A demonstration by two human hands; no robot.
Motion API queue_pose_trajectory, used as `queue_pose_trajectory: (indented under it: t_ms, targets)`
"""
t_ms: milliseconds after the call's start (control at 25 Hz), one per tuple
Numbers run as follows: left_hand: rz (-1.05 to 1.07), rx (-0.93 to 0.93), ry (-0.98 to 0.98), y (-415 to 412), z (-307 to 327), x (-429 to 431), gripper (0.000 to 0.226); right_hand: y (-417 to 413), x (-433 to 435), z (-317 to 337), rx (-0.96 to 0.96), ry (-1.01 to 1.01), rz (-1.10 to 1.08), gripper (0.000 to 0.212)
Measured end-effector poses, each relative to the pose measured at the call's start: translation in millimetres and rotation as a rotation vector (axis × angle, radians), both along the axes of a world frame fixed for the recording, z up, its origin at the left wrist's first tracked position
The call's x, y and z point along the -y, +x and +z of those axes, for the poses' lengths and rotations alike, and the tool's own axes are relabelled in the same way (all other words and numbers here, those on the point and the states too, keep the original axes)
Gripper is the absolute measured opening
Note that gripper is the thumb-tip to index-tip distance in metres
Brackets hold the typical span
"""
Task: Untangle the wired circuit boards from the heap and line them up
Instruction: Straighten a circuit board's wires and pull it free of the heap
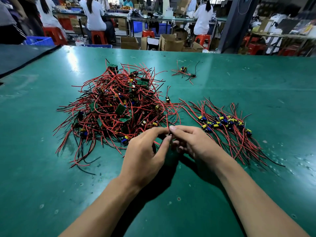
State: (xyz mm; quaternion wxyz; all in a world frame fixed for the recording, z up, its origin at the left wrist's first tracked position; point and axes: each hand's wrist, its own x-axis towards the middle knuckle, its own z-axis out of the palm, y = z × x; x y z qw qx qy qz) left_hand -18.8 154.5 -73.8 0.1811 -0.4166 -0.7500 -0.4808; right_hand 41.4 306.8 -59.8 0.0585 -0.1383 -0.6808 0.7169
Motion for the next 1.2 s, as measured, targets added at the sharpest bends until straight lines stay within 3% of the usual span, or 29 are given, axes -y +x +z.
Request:
queue_pose_trajectory:
  t_ms: [280, 440, 640, 760, 840, 960, 1000, 1200]
  targets:
    - [0.021, 0.073, 0.127, 2, 1, -2, 0.015, 8, -6, 10, -0.079, -0.25, 0.085, 0.015]
    - [0.052, 0.16, 0.15, -1, 2, 0, 0.026, 16, -10, 20, -0.103, -0.389, 0.223, 0.032]
    - [-0.113, 0.359, 0.112, 5, 0, -2, 0.016, 20, -9, 27, -0.138, -0.589, 0.329, 0.035]
    - [-0.233, 0.515, 0.089, 11, 3, -4, 0.007, 16, -10, 29, -0.119, -0.689, 0.27, 0.033]
    - [-0.314, 0.74, 0.144, 13, 7, -6, 0.007, 12, -9, 27, -0.065, -0.626, 0.14, 0.031]
    - [-0.444, 1.302, 0.289, 12, 16, -11, 0.039, 7, -6, 19, -0.021, -0.382, -0.037, 0.025]
    - [-0.47, 1.406, 0.305, 11, 19, -12, 0.045, 5, -4, 16, -0.025, -0.305, -0.084, 0.026]
    - [-0.638, 1.518, 0.293, 14, 15, -11, 0.039, -1, 0, 3, -0.105, -0.053, -0.259, 0.025]
